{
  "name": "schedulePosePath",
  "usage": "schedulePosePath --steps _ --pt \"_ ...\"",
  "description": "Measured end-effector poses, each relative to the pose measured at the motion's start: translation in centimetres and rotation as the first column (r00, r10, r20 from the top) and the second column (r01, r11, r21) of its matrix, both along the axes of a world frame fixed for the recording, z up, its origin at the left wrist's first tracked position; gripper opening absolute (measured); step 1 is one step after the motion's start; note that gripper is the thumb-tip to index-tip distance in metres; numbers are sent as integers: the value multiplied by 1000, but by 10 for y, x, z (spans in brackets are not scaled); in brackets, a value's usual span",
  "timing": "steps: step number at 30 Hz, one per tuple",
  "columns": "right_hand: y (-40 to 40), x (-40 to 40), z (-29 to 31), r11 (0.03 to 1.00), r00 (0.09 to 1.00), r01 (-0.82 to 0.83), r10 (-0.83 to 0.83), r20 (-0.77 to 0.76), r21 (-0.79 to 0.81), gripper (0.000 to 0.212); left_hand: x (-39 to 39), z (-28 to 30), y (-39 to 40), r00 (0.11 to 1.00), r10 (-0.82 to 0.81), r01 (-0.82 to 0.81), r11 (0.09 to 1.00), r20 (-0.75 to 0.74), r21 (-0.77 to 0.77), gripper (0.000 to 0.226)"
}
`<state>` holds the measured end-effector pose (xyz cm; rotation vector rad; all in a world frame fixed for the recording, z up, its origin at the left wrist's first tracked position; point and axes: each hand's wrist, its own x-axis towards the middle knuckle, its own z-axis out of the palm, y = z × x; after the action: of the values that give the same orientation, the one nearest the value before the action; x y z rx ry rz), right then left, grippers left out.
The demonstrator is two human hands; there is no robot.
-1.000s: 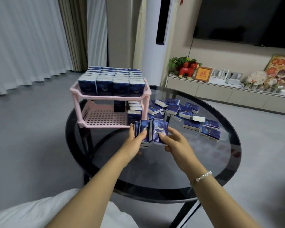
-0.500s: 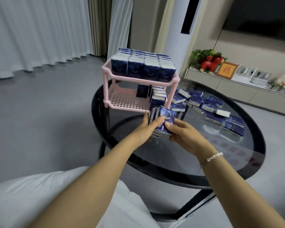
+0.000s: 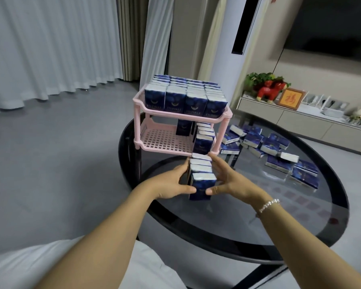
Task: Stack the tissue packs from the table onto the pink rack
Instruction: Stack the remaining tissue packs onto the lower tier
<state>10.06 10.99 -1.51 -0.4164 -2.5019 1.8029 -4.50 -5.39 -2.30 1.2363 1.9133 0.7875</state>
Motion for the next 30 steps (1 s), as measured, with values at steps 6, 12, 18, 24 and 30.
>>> schedulePosePath --steps 6,12,18,24,30 --pt "7 10 4 991 992 -128 129 -8 47 101 12 1 2 989 -43 27 993 -141 -115 112" --pt "9 6 5 985 992 -122 122 1 119 88 16 1 9 986 -56 38 993 -156 -113 105" --pt "11 -8 8 991 996 -86 89 -28 102 75 5 0 14 993 39 -40 999 -108 -8 95" --pt "8 -47 23 970 994 -68 86 -67 232 72 -36 12 13 991 115 -108 990 -75 95 97" --pt "18 -100 26 859 996 -4 47 -71 512 79 -79 33 20 989 132 -125 987 -68 105 90"
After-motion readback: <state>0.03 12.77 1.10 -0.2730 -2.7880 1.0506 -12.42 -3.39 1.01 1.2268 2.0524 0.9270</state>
